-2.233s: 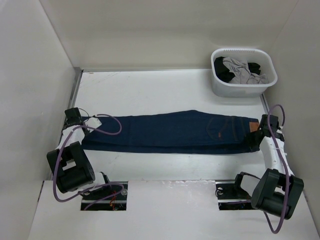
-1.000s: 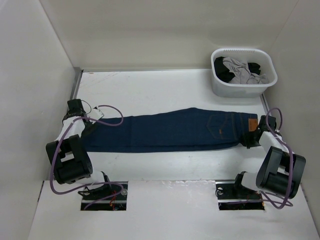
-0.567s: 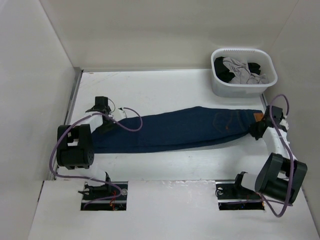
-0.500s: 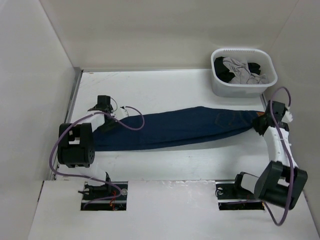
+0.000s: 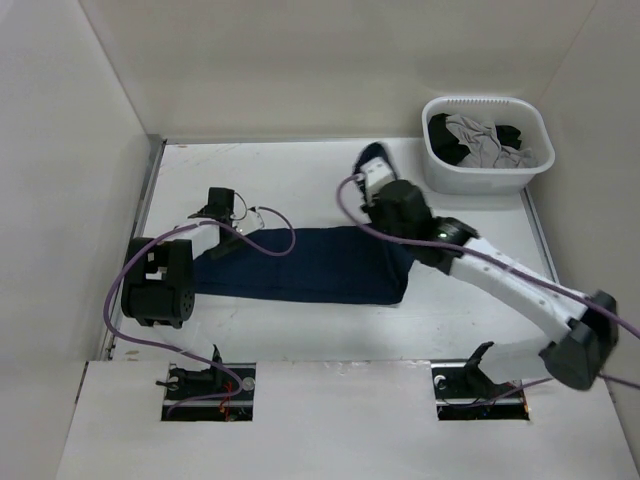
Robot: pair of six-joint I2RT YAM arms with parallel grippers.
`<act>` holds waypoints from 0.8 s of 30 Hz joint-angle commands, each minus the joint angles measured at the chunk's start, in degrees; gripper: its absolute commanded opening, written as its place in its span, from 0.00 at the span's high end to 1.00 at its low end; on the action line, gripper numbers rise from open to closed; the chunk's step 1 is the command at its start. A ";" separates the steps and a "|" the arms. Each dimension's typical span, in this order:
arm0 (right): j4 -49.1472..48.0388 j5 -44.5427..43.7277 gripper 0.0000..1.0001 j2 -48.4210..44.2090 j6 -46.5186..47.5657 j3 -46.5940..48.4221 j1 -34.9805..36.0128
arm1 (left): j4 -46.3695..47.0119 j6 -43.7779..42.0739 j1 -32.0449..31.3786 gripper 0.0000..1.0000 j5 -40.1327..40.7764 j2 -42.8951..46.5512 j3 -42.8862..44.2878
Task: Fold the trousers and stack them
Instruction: Fold the trousers
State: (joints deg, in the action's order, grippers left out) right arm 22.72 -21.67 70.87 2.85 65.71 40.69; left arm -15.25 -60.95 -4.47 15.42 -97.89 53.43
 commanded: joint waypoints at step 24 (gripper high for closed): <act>4.79 -31.50 1.00 17.11 -33.97 9.09 11.83 | -2.42 7.51 2.05 0.34 -2.50 -5.65 2.21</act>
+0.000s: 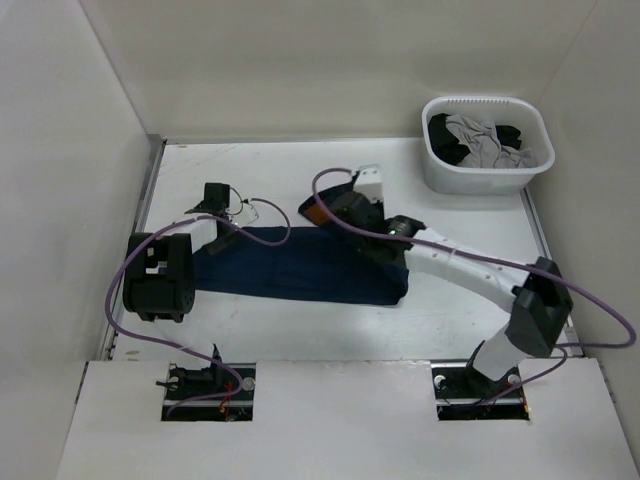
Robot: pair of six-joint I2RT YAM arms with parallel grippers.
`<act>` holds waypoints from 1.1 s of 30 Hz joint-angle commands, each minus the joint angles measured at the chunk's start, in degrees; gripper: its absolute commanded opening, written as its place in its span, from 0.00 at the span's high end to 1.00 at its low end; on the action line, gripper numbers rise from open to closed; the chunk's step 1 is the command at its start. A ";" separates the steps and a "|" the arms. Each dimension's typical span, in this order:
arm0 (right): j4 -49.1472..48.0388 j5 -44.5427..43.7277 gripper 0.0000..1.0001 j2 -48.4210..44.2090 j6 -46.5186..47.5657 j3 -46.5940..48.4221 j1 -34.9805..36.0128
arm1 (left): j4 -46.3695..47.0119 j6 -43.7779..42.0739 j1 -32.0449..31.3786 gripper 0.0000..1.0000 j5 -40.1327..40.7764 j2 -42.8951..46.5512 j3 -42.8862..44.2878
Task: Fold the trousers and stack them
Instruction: Fold the trousers
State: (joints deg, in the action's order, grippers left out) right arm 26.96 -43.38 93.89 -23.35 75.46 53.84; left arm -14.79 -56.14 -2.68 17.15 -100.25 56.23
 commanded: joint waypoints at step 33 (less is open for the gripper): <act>-12.12 33.77 0.16 -26.48 -29.71 -34.22 -21.24 | -9.73 6.31 -0.52 0.29 -3.88 8.66 10.04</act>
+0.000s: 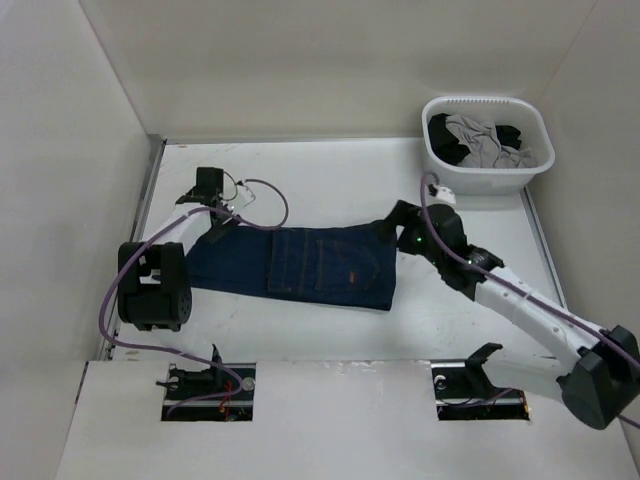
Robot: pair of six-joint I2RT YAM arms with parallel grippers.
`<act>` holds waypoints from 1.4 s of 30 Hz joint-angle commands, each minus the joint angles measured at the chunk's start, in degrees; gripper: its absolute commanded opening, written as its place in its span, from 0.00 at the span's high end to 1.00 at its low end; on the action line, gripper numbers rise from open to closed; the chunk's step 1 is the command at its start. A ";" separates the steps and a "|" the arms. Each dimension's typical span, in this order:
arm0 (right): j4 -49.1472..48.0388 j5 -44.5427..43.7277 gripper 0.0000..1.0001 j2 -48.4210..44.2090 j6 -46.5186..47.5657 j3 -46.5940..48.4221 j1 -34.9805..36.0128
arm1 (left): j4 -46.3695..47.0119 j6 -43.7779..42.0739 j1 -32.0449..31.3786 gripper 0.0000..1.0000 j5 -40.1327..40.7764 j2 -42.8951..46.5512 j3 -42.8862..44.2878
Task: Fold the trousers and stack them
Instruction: Fold the trousers
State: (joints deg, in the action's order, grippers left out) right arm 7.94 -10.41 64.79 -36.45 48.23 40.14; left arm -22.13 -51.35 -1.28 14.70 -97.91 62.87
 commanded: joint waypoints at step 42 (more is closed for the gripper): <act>49.01 1.01 1.00 31.52 9.12 49.41 -0.91 | -4.50 10.75 0.27 0.30 -1.51 5.27 1.29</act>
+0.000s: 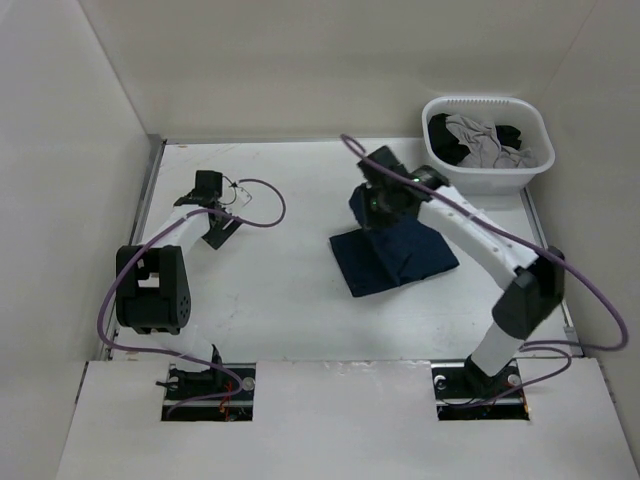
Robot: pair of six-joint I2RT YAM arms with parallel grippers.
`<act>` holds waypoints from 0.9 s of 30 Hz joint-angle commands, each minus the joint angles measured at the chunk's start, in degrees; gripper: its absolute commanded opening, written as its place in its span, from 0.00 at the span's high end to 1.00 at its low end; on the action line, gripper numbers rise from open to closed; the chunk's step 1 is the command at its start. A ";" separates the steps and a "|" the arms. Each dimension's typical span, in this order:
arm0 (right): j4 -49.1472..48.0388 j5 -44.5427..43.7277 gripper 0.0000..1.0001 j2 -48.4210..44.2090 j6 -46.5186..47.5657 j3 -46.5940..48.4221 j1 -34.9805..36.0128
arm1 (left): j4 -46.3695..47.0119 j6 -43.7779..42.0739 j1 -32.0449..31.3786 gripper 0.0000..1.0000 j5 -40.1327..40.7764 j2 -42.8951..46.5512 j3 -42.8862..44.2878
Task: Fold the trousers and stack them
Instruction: Fold the trousers
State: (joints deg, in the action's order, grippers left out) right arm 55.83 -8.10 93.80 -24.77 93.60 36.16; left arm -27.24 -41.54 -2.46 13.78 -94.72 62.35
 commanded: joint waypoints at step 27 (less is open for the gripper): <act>-32.88 -2.72 0.00 -8.29 -3.79 -37.70 -22.23 | -8.79 10.51 -14.45 0.28 -14.04 9.55 6.21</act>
State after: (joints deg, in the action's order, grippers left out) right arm 30.55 -9.52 84.23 -30.89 57.28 14.41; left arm -33.47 -35.18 -16.19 4.03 -87.18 65.76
